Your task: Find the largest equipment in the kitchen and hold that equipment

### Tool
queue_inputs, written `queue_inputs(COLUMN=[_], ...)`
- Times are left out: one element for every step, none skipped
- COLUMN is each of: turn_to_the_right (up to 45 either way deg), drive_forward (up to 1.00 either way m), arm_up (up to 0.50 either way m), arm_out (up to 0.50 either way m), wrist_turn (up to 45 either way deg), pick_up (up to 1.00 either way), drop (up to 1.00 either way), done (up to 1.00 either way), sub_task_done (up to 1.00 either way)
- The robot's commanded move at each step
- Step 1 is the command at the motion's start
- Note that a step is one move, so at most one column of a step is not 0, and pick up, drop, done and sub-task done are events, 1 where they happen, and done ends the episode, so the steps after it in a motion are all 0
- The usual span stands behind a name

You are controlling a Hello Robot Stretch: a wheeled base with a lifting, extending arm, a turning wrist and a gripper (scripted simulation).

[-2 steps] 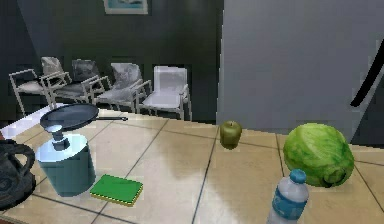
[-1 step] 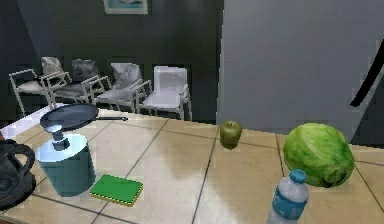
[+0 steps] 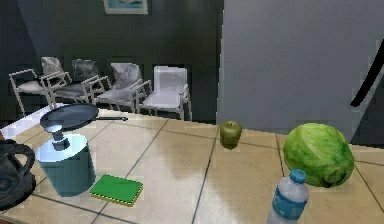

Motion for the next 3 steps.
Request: queue_inputs(turn_to_the_right=[0.0, 0.0, 0.0], drive_forward=[0.0, 0.0, 0.0], arm_up=[0.0, 0.0, 0.0], arm_out=[0.24, 0.0, 0.0], wrist_turn=[0.0, 45.0, 45.0], pick_up=[0.0, 0.0, 0.0], drop=[0.0, 0.0, 0.0], done=[0.0, 0.0, 0.0], sub_task_done=[0.0, 0.0, 0.0])
